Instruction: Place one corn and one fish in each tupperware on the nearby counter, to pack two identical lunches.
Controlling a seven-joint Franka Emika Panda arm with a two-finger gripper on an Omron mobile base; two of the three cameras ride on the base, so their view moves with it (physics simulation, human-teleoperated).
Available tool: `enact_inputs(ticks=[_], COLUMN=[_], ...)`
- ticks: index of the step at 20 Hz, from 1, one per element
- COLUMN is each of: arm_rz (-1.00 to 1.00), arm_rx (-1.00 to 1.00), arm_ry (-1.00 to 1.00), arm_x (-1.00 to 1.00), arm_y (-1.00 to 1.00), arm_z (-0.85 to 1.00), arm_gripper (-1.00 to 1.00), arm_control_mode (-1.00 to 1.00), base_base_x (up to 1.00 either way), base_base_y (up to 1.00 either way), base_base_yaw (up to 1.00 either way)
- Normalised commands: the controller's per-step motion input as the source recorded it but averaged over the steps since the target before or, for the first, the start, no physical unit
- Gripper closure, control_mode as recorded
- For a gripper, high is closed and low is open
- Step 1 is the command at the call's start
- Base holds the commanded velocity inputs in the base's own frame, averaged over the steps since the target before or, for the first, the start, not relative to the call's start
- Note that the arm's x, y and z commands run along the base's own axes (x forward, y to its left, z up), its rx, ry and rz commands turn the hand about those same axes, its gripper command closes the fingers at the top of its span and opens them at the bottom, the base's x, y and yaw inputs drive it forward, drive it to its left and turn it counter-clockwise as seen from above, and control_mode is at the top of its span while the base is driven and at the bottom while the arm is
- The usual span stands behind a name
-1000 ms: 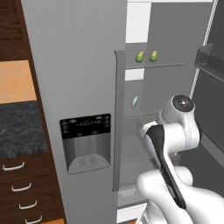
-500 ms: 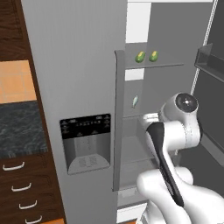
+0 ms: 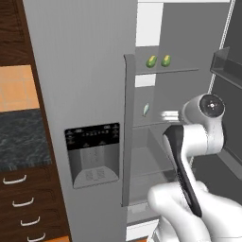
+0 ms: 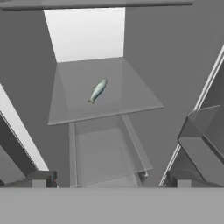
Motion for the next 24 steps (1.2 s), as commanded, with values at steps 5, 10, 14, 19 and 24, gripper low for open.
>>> enact_inputs(ticks=[5, 10, 14, 19, 24], arm_rz=[-0.04, -0.08, -0.02, 0.0, 0.0], arm_rx=[0.02, 0.02, 0.05, 0.02, 0.0], arm_ry=[0.0, 0.03, 0.04, 0.11, 0.1], arm_x=[0.22, 0.4, 0.49, 0.65, 0.46], arm_y=[0.0, -0.09, -0.4, -0.21, -0.05], arm_z=[0.65, 0.39, 0.31, 0.07, 0.27], arm_gripper=[-1.0, -1.0, -1.0, -1.0, -1.0], arm_control_mode=[-1.0, -1.0, -1.0, -1.0, -1.0], base_base_x=[0.0, 0.0, 0.0, 0.0, 0.0], base_base_y=[0.0, 0.0, 0.0, 0.0, 0.0], base_base_yaw=[0.0, 0.0, 0.0, 0.0, 0.0])
